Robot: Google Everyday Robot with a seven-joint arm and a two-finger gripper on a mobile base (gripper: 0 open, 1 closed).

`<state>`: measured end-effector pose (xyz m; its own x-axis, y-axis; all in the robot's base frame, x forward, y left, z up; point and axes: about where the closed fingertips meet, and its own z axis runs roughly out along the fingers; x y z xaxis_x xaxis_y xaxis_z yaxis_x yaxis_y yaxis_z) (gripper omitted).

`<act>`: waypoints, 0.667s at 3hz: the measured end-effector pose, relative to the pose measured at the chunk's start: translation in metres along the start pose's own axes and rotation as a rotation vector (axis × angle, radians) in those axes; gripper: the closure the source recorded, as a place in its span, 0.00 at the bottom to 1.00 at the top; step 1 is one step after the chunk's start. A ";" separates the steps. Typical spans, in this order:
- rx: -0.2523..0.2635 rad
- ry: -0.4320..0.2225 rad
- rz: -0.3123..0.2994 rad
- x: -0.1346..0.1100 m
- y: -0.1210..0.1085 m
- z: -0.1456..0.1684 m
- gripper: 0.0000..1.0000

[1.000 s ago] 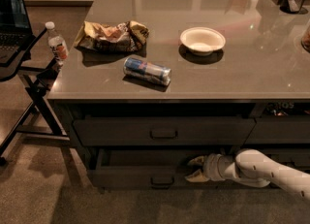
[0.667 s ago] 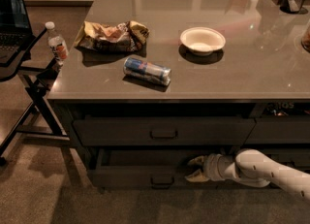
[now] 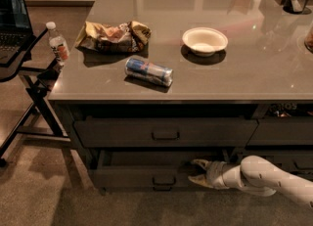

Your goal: Open middle drawer

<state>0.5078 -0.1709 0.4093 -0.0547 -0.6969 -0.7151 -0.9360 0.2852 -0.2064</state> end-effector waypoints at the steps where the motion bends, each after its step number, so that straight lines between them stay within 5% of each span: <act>1: 0.000 0.000 0.000 -0.003 -0.001 -0.002 1.00; 2: 0.007 0.004 -0.034 -0.003 0.009 -0.008 1.00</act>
Offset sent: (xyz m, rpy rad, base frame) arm -0.2074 -0.0664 -0.0455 -0.0534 0.0406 0.0066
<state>0.4965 -0.1714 0.4150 -0.0244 -0.7090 -0.7048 -0.9350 0.2657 -0.2349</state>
